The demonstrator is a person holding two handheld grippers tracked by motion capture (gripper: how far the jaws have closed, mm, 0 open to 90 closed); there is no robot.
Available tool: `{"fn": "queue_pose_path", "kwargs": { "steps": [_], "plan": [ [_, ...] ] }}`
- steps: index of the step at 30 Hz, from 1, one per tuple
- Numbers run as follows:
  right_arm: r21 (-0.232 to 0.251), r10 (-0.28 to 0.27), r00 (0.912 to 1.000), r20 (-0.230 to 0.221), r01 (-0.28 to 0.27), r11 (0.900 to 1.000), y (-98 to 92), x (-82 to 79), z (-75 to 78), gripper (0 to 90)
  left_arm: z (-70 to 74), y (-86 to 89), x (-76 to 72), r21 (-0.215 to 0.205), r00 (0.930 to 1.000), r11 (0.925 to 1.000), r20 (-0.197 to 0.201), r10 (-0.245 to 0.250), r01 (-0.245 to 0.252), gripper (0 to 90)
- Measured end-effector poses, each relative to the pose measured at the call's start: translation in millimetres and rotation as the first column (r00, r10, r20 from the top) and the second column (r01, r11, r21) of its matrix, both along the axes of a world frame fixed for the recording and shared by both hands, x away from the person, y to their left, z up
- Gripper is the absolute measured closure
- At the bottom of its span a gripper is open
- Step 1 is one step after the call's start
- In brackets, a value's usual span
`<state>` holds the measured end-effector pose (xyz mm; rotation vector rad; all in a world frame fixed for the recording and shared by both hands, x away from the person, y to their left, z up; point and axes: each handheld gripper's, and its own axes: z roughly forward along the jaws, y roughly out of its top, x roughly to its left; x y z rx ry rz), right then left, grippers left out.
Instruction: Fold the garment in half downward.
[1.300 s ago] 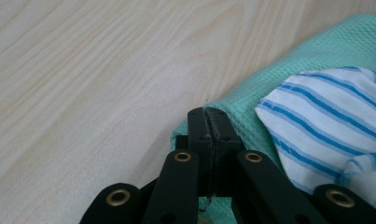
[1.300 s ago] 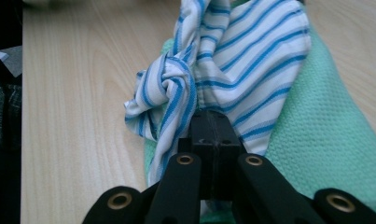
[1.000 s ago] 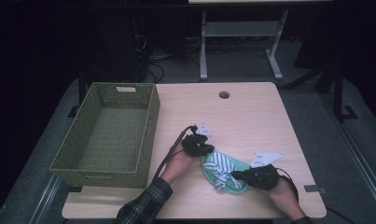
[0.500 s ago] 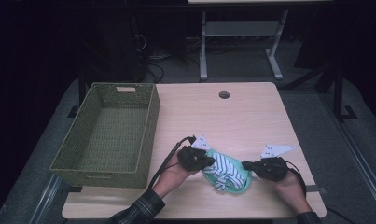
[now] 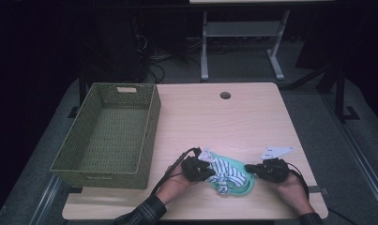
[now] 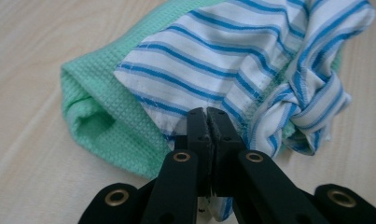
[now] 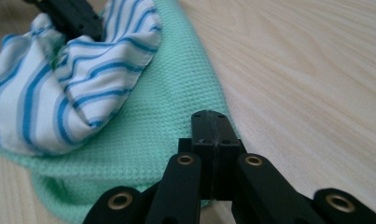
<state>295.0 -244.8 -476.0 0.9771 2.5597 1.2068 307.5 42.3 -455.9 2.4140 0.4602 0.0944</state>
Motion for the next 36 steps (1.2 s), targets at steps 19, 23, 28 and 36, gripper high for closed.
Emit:
{"fn": "queue_pose_path", "kwargs": {
  "steps": [19, 23, 28, 36],
  "plan": [
    [0.01, 0.052, 0.9986, -0.009, -0.052, 0.999, 9.6, -11.9, 4.9, 89.8, 4.3, 3.7, 36.3, -0.004, 0.9971, 0.9976, 0.031, 0.07, -0.07, 86.0],
    [0.039, 0.042, 0.999, 0.014, -0.043, 0.998, 6.6, -10.8, 10.7, 89.8, 13.4, 10.5, 34.1, -0.04, 0.9961, 0.996, 0.033, 0.082, -0.081, 83.9],
    [0.048, 0.028, 0.999, 0.035, -0.029, 0.998, 4.2, -4.2, 14.3, 89.8, 24.3, 20.3, 27.1, -0.077, 0.9953, 0.9933, 0.037, 0.089, -0.086, 84.0],
    [0.058, 0.006, 0.9991, 0.042, -0.008, 0.998, 6.6, 16.8, 12.5, 89.8, 28.5, 30.1, -0.1, -0.102, 0.9981, 0.9933, 0.022, 0.058, -0.055, 87.5]
  ]
}}
